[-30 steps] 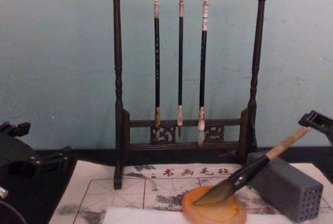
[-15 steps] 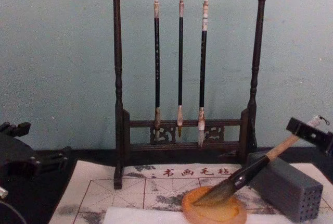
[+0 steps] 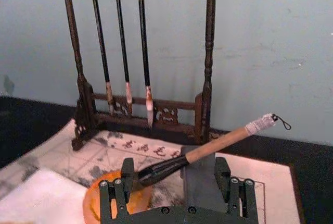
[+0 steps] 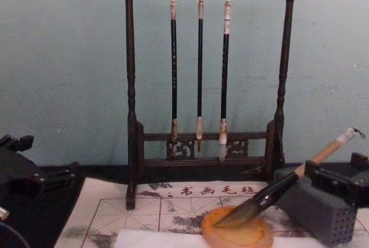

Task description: Pick up the brush from the inkstone, write on the paper, then place the brush back to its original position.

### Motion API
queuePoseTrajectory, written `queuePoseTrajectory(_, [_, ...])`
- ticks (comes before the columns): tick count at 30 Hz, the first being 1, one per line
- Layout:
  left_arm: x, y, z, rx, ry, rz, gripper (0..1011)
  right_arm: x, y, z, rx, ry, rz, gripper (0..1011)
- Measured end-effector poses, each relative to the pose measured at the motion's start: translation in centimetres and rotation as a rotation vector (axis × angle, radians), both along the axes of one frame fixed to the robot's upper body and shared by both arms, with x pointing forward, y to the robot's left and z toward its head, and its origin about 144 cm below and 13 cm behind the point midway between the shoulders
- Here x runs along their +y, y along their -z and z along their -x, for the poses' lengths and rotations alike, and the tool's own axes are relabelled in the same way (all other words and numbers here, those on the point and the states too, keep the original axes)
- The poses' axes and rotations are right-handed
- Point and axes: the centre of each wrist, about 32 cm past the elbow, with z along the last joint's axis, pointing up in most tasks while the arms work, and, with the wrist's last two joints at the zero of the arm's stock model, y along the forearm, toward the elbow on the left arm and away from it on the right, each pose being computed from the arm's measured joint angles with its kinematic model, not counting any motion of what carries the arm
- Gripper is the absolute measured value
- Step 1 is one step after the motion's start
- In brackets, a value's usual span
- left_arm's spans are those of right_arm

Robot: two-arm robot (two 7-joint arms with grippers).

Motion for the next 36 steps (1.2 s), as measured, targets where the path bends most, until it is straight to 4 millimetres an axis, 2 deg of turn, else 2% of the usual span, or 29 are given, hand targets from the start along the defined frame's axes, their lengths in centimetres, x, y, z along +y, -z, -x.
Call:
queuePoseTrajectory(10, [0.00,0.00,0.00,0.000,0.000,0.000,1001,0.13,0.53,-0.32,0.009,0.017,0.077,1003])
queuePoseTrajectory(36, [0.00,0.00,0.00,0.000,0.000,0.000,1001,0.09,0.46,-0.32,0.010,0.019,0.071,1002])
